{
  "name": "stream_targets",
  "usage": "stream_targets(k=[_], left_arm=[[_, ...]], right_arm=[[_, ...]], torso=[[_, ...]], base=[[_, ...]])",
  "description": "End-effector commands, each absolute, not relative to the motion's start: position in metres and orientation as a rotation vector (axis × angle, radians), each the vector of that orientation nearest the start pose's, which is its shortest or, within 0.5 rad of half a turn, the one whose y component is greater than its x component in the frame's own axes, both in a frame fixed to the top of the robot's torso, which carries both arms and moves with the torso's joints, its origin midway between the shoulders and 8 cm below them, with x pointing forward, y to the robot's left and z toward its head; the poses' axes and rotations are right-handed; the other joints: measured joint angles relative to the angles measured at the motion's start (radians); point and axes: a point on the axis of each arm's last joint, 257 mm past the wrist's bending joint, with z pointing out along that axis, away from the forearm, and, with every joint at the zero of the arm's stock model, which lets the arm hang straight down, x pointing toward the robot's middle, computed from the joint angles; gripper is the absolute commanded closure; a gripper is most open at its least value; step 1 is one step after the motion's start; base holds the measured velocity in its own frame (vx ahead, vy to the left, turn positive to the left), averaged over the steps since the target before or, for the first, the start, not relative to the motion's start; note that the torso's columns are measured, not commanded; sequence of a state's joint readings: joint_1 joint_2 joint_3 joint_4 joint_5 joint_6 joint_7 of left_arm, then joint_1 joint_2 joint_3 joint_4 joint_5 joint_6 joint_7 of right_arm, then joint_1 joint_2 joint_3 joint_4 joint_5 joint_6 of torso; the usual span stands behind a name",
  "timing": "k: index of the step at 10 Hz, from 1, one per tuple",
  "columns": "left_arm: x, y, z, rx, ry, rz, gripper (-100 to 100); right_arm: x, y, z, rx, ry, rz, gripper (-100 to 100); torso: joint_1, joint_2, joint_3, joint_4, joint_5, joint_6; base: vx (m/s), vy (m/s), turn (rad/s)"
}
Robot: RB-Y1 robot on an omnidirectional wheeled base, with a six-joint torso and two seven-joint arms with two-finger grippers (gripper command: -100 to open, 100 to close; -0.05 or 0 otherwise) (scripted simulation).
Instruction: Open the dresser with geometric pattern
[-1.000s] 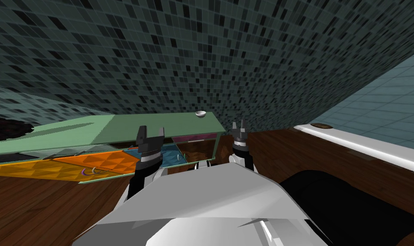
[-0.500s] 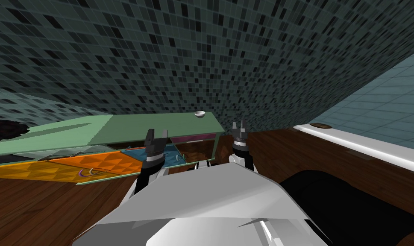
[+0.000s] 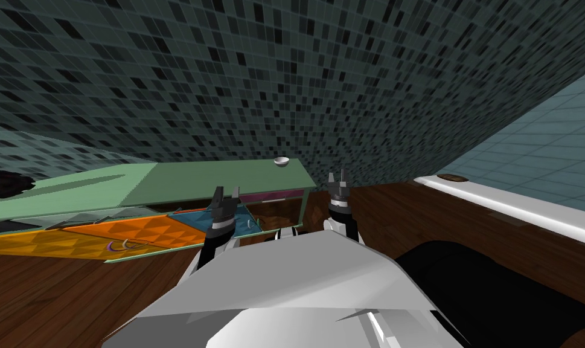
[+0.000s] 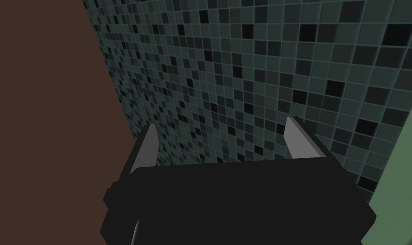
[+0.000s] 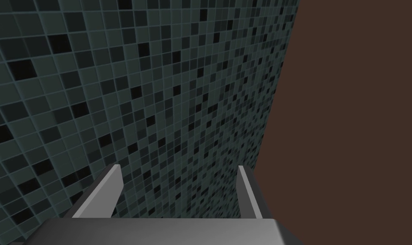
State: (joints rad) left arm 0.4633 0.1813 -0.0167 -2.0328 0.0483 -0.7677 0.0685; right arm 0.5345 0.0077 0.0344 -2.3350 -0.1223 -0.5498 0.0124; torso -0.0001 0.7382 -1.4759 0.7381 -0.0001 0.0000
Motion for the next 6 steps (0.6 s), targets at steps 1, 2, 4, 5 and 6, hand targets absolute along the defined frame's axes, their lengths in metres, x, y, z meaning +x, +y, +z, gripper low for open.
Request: stream_targets(k=[1, 2, 4, 5, 6], left_arm=[[0.348, 0.273, -0.043, -0.55, 0.694, -1.431, -100], [0.349, 0.274, -0.048, -0.559, 0.701, -1.427, -100], [0.351, 0.275, -0.059, -0.563, 0.709, -1.425, -100], [0.351, 0.276, -0.067, -0.563, 0.714, -1.425, -100], [0.352, 0.276, -0.069, -0.567, 0.718, -1.423, -100]], right_arm=[[0.321, -0.285, 0.046, 0.681, 0.478, 1.402, 0], [0.321, -0.285, 0.046, 0.681, 0.478, 1.402, 0], [0.321, -0.285, 0.046, 0.681, 0.478, 1.402, 0], [0.321, -0.285, 0.046, 0.681, 0.478, 1.402, 0], [0.321, -0.285, 0.046, 0.681, 0.478, 1.402, 0]], torso=[[0.0, 0.0, 0.0, 0.0, 0.0, 0.0], [0.0, 0.0, 0.0, 0.0, 0.0, 0.0], [0.0, 0.0, 0.0, 0.0, 0.0, 0.0], [0.0, 0.0, 0.0, 0.0, 0.0, 0.0], [0.0, 0.0, 0.0, 0.0, 0.0, 0.0]], base=[[0.006, -0.029, -0.008], [0.005, -0.023, -0.001], [0.007, -0.019, -0.004], [0.008, -0.019, -0.006], [0.005, -0.015, -0.002]])
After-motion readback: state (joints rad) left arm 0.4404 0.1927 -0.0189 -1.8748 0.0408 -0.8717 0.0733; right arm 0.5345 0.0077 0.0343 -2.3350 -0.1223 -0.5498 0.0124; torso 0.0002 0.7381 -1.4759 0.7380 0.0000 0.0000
